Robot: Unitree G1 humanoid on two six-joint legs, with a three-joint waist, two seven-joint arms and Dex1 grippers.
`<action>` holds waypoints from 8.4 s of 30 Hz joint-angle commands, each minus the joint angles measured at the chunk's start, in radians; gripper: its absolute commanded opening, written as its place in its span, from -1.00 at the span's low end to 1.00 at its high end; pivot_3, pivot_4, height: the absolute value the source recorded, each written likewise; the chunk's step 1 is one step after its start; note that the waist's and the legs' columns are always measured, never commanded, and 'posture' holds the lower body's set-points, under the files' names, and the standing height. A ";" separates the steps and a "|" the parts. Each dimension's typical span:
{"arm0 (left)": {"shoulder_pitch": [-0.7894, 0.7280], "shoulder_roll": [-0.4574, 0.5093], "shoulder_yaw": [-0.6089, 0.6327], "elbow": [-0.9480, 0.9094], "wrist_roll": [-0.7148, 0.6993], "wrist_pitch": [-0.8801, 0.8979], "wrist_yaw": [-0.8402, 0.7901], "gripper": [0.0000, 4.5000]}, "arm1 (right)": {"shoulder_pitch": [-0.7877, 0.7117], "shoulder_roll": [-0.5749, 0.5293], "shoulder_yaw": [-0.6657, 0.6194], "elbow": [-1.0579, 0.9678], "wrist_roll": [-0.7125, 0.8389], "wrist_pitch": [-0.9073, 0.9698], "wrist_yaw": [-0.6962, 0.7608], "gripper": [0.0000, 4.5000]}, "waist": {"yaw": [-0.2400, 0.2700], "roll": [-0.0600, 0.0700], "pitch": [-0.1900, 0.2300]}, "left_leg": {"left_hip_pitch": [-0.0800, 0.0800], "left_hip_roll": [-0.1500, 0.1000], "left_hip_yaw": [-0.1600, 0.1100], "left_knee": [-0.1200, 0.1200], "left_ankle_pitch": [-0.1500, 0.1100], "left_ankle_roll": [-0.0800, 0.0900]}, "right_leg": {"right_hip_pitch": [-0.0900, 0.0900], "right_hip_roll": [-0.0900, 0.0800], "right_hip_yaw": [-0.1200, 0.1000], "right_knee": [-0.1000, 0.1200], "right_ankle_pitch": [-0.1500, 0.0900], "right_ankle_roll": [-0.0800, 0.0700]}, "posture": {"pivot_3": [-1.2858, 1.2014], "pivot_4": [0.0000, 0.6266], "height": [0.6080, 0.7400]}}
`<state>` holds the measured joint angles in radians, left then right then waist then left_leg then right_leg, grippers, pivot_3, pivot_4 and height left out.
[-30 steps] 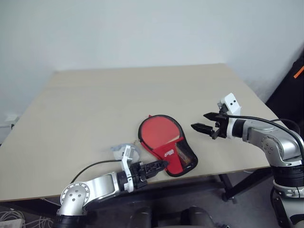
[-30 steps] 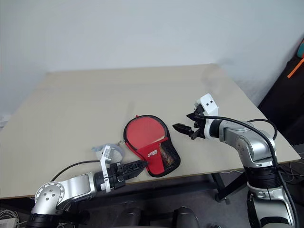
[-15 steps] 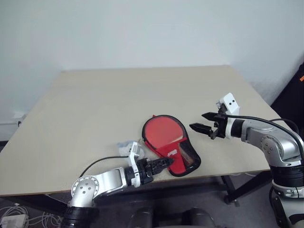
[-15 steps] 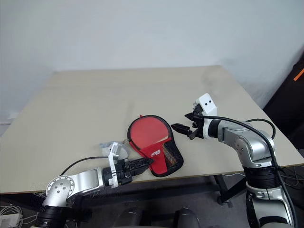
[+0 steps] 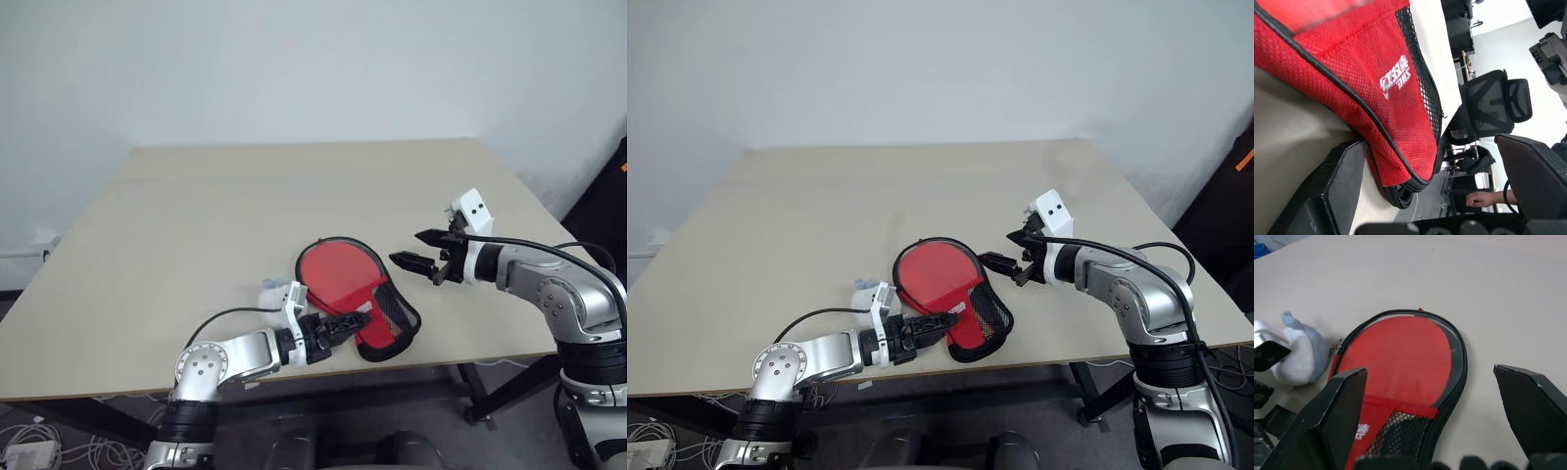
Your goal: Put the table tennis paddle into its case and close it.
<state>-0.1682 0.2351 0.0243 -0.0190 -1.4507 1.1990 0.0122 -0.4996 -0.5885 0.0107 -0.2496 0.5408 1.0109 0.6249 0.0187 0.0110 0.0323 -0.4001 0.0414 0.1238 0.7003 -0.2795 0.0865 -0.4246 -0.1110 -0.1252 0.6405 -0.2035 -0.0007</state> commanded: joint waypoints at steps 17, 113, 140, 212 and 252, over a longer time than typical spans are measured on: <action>0.080 0.071 0.022 -0.032 -0.099 0.066 0.117 0.98 | -0.024 0.014 -0.024 -0.040 0.015 -0.010 -0.014 1.00 | -0.014 0.000 0.000 | 0.002 0.001 0.002 -0.005 0.000 -0.002 | -0.002 0.001 0.001 -0.001 0.000 0.000 | 0.03 -1.00 0.49; 0.005 0.319 -0.014 -0.145 0.238 0.337 -0.383 -0.90 | 0.042 -0.187 0.156 -0.035 -0.084 -0.254 0.355 1.00 | -0.012 -0.006 0.015 | -0.012 -0.007 0.000 -0.023 0.003 -0.007 | -0.015 -0.011 -0.004 -0.017 -0.001 0.007 | 0.03 -1.00 0.49; 0.030 0.744 0.029 -0.417 0.286 0.243 -0.866 0.99 | 0.025 -0.149 0.165 -0.004 -0.115 -0.260 0.358 1.00 | -0.019 -0.013 0.021 | -0.016 0.000 0.004 -0.022 0.009 -0.012 | -0.021 -0.006 -0.010 -0.017 0.008 0.000 | 0.03 -1.00 0.49; 0.058 0.561 0.034 0.136 1.129 -0.967 -1.168 1.00 | 0.006 0.497 0.379 0.495 -0.367 -0.522 0.113 -0.99 | -0.064 -0.017 0.010 | -0.011 0.013 0.028 -0.022 0.014 -0.021 | -0.025 0.008 0.000 -0.008 0.013 -0.005 | 0.03 -1.00 0.49; -0.319 0.493 0.019 0.462 1.219 -0.935 -1.135 -0.99 | 0.009 0.519 0.373 0.501 -0.410 -0.517 0.116 -1.00 | -0.064 -0.023 0.000 | -0.011 0.010 0.027 -0.014 0.013 -0.023 | -0.027 0.009 0.002 0.004 0.012 -0.007 | 0.03 -1.00 0.49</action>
<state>-0.4632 0.7113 0.0203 0.4586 -0.2122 0.2264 -1.1224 -0.4953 -0.0680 0.3843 0.2550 0.1363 0.4825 0.7436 -0.0453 -0.0117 0.0319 -0.4112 0.0516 0.1507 0.6865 -0.2665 0.0637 -0.4514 -0.1019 -0.1236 0.6443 -0.1919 -0.0073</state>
